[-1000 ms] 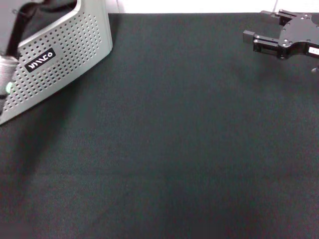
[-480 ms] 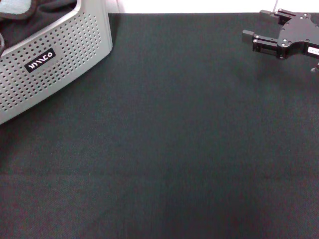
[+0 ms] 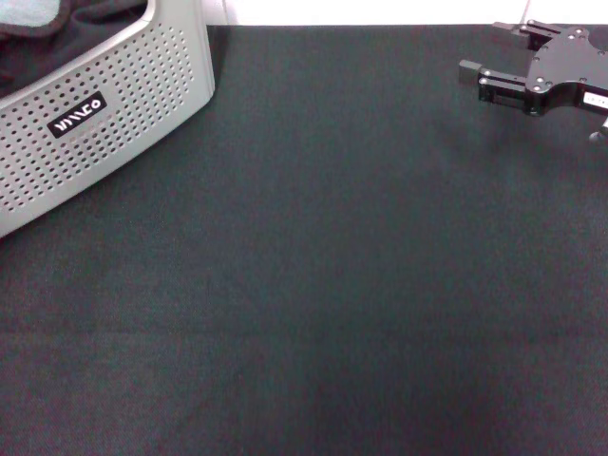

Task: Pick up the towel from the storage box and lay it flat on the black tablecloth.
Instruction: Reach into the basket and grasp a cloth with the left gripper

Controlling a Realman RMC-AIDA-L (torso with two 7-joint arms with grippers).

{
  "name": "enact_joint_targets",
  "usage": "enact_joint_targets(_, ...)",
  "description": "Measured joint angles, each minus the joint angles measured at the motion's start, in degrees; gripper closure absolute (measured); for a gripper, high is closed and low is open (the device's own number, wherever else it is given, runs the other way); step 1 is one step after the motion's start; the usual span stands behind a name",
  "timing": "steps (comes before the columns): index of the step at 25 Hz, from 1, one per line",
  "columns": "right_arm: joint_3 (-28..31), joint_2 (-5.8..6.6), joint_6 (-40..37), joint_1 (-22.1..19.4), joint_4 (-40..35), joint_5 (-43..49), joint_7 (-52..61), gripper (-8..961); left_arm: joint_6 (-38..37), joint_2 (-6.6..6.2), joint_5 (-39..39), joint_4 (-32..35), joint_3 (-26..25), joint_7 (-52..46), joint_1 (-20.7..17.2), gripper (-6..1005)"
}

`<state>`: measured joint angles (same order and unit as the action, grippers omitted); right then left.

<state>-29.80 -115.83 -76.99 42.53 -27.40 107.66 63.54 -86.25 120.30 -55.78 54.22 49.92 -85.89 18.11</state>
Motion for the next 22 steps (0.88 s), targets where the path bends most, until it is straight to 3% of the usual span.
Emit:
enact_joint_targets(5,0.00,-0.03,0.01,0.01,0.28,0.00,-0.07,245,9.89,0.04,-7.20,10.64,4.56,-5.48,-0.86,262)
enact_joint_targets(13,0.01,0.07,0.90,0.03,0.49,0.00,-0.08,245,27.39,-0.06,-17.66,28.65,13.15,-11.56,-6.41,262)
enact_joint_targets(22,-0.09,0.08,1.14,0.43,0.59,0.03,-0.08,245,35.08,-0.12,-29.04,31.95,13.54,-16.42,-6.93,263)
